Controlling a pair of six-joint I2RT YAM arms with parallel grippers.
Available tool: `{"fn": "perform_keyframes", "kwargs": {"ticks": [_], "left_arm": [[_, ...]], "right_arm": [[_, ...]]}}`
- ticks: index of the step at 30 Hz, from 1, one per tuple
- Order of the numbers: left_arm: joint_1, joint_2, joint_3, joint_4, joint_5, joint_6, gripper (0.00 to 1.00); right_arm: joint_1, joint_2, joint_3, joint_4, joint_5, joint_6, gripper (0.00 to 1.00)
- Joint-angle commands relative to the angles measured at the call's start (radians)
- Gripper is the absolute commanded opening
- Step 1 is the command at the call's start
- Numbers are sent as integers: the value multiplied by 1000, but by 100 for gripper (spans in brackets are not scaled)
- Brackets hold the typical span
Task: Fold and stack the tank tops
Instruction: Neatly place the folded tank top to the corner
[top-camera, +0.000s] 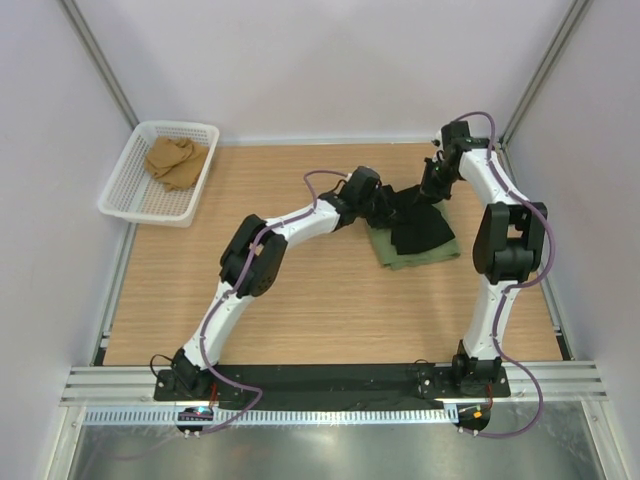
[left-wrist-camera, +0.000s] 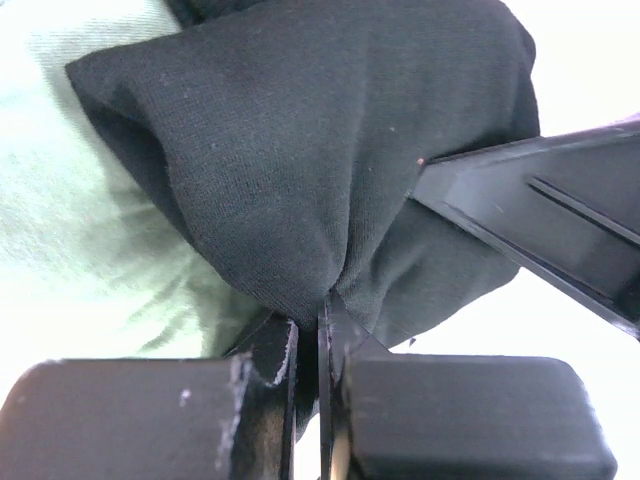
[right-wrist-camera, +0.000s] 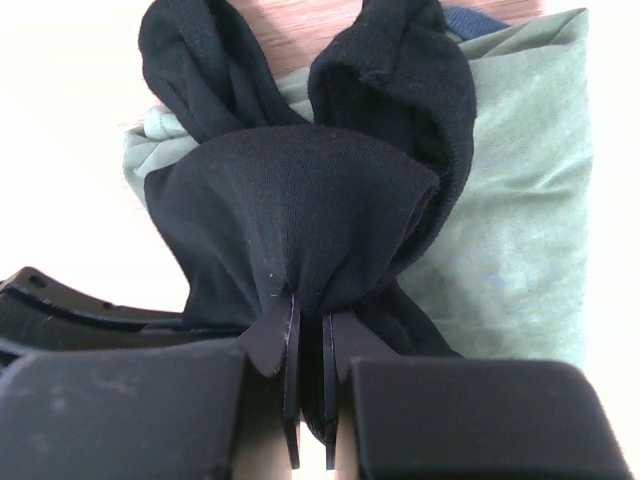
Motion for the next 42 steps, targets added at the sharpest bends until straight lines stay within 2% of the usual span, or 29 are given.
{"fn": "perform_keyframes", "kwargs": {"ticks": [1,20,31,34,35,37,38,39,40,41,42], "left_arm": [[-10,-103,4,39,18,-6,0],[-41,-189,-59,-3,30,-28,0],[-41,-154,-129,47,29,-34,1],[-37,-152,-151,44,4,-17,10],[-35,-152,-154,37,-3,-8,23],[-33,-158,-157,7,-20,24,33],[-30,-160,-153,-13,-45,38,42],[-30,-163,-146,-31,-57,50,46],[-27,-163,-139,-71,-66,67,50],[-26,-161,-117,-88,-83,92,56],[-20,-161,-107,-104,-91,106,57]], "right_arm": [[0,-96,2,28,6,-6,2],[0,-145,-78,37,15,2,4],[0,-94,-123,113,16,14,6],[-1,-76,-143,143,25,22,14],[0,-73,-152,151,31,25,23],[0,-69,-161,168,52,30,34],[0,-69,-164,172,72,31,37],[0,-73,-167,177,81,36,46],[0,-79,-167,185,89,36,51],[0,-83,-169,188,104,37,54],[-1,-88,-170,191,111,42,55]]}}
